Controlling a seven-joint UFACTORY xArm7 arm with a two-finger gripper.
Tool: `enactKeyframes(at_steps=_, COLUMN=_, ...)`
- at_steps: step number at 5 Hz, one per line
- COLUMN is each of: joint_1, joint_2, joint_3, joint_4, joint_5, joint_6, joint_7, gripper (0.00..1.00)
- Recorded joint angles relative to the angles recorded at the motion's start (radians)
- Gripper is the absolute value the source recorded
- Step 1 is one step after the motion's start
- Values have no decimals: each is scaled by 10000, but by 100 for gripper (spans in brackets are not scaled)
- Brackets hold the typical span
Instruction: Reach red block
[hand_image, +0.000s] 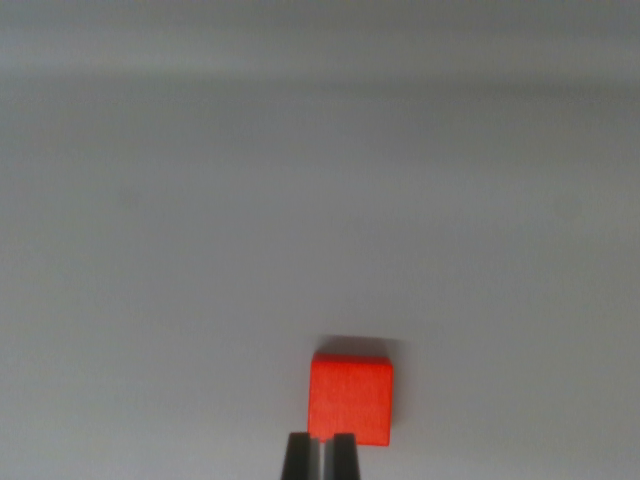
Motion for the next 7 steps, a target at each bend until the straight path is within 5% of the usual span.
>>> enactKeyframes(at_steps=1, joint_1=0, joint_2=0, joint_3=0, joint_4=0, joint_5=0, joint_6=0, joint_7=0, gripper=0)
enactKeyframes(at_steps=2, joint_1=-10, joint_2=134, joint_3=-9, joint_4=-346, joint_5=11, joint_6=-474, joint_7=-4, gripper=0)
enactKeyframes(at_steps=3, joint_1=-10, joint_2=134, joint_3=-9, joint_4=-346, joint_5=11, joint_6=-474, joint_7=-4, gripper=0)
enactKeyframes(at_steps=6, joint_1=-30, joint_2=399, joint_3=-28, joint_4=-1034, joint_5=34, joint_6=-1416, joint_7=-13, gripper=0)
enactKeyframes(at_steps=7, joint_1=-30, joint_2=399, joint_3=-28, joint_4=-1034, joint_5=34, joint_6=-1416, joint_7=-13, gripper=0)
